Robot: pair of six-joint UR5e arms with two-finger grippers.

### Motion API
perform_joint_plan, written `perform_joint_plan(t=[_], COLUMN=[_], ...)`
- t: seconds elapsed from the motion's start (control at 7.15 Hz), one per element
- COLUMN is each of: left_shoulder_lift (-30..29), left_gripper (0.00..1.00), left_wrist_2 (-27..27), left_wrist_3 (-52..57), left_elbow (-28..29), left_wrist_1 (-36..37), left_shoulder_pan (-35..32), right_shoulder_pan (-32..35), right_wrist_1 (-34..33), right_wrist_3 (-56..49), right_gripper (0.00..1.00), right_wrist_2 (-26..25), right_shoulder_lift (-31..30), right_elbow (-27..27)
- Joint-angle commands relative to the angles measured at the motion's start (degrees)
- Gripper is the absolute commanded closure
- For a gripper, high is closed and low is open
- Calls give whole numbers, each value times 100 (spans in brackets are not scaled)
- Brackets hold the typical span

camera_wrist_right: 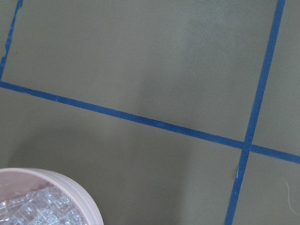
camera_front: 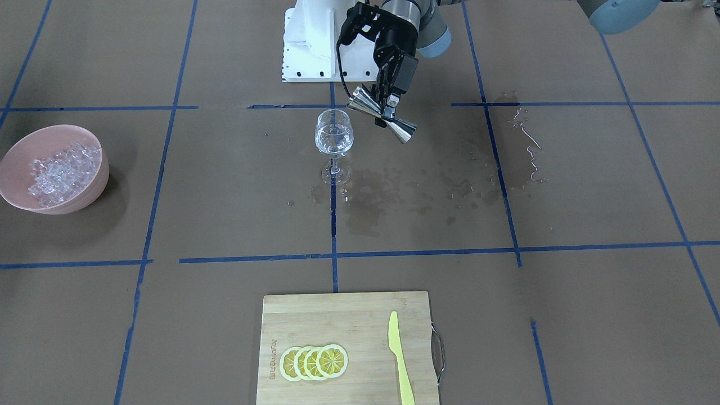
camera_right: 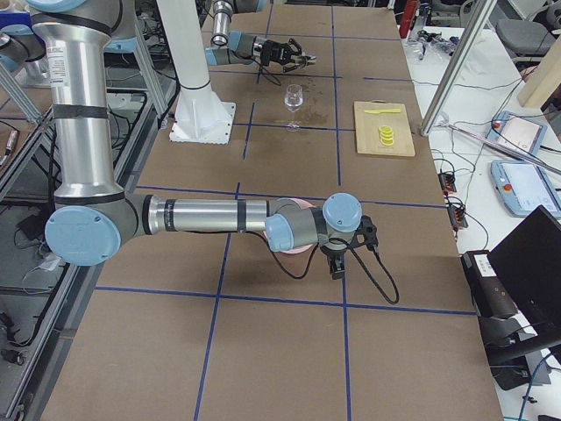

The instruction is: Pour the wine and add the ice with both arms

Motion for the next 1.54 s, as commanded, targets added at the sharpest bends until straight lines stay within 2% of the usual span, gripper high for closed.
perform_joint_plan(t=[0.0, 0.14, 0.42, 0.56, 0.7, 1.12, 1.26, 1.4], left_shoulder_lift=[811, 1311, 2314, 2431, 2650, 3600, 3602, 3610], left_gripper=[100, 100, 100, 100, 100, 100, 100, 100], left_wrist_2=[-176, -308, -309, -309, -283, -274, -282, -317], left_wrist_3=[-1505, -2288, -2944, -3398, -3855, -5176, -5326, -5328], left_elbow=[33, 94, 496, 821, 1294, 1526, 1553, 1858], left_wrist_1=[-1573, -2286, -3928, -4432, -4568, -5612, -5598, -5571], left_shoulder_pan=[-35, -26, -26, -35, -35, 0, 61, 105], right_shoulder_pan=[0, -17, -53, -70, -88, -88, -88, -88], right_wrist_1=[3, 3, 12, 12, 12, 12, 12, 12], right_wrist_3=[104, 245, 255, 255, 255, 264, 299, 456], right_gripper=[0, 0, 0, 0, 0, 0, 0, 0], right_wrist_2=[-12, -12, -12, -12, -12, -12, -12, -12], right_shoulder_lift=[78, 122, 131, 131, 131, 131, 131, 122], right_elbow=[30, 47, 91, 109, 109, 135, 153, 240])
